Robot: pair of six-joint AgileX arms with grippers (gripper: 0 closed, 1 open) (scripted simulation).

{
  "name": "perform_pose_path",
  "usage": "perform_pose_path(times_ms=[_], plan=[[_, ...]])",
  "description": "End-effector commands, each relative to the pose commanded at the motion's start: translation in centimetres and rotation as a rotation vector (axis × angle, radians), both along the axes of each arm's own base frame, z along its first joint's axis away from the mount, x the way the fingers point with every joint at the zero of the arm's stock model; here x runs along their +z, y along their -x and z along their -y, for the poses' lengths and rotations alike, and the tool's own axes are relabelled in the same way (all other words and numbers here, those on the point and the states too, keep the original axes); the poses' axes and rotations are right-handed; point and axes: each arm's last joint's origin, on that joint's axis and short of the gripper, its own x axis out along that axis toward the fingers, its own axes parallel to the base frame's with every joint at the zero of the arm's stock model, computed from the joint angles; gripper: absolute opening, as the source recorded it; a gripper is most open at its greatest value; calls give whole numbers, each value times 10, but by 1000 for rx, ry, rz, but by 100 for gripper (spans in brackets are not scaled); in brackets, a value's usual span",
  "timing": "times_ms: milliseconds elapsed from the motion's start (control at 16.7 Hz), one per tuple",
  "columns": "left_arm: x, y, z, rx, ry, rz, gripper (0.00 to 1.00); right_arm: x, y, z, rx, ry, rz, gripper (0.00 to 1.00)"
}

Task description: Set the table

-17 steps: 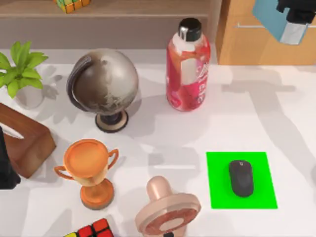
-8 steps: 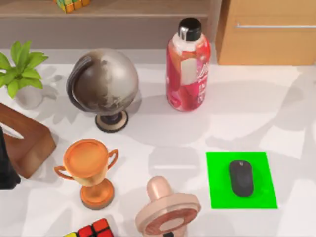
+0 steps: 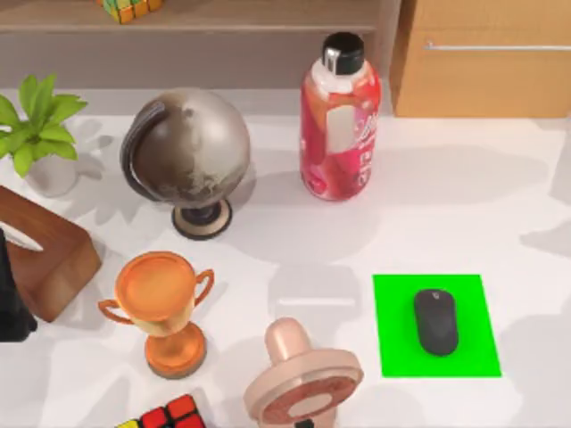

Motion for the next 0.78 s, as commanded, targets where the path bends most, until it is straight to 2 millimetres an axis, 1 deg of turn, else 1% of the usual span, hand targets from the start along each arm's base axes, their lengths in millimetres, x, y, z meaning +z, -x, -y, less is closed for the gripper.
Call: perform_pose_path(times_ms=[180, 420, 540, 780], plan=[[0, 0, 0, 0, 0, 0, 100, -16, -15, 12, 37, -156, 63, 0], [0, 0, 0, 0, 0, 0, 100, -33, -34, 16, 108, -287, 109, 0], [0, 0, 0, 0, 0, 0, 100, -38, -38, 16, 123, -309, 111, 0], [0, 0, 0, 0, 0, 0, 100, -38, -38, 16, 123, -309, 111, 0]])
